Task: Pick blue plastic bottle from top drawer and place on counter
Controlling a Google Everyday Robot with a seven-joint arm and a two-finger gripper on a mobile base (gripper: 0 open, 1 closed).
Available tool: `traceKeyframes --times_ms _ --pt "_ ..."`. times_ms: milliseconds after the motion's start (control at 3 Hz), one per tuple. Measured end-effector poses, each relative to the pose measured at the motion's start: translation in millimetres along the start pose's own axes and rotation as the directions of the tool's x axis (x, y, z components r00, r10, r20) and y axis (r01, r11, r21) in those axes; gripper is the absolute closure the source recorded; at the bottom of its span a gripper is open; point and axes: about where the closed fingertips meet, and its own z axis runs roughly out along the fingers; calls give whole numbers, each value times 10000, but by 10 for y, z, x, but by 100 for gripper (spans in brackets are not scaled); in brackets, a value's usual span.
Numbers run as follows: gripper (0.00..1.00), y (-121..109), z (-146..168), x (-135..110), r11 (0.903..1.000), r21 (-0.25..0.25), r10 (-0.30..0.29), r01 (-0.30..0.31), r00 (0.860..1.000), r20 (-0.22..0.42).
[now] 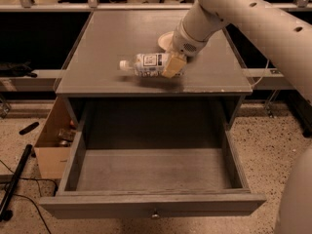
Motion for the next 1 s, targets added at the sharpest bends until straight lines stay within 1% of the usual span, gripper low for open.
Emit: traceKeyframes --times_ms 1000 --pt "12 1 2 0 10000 -3 -1 1 10000 0"
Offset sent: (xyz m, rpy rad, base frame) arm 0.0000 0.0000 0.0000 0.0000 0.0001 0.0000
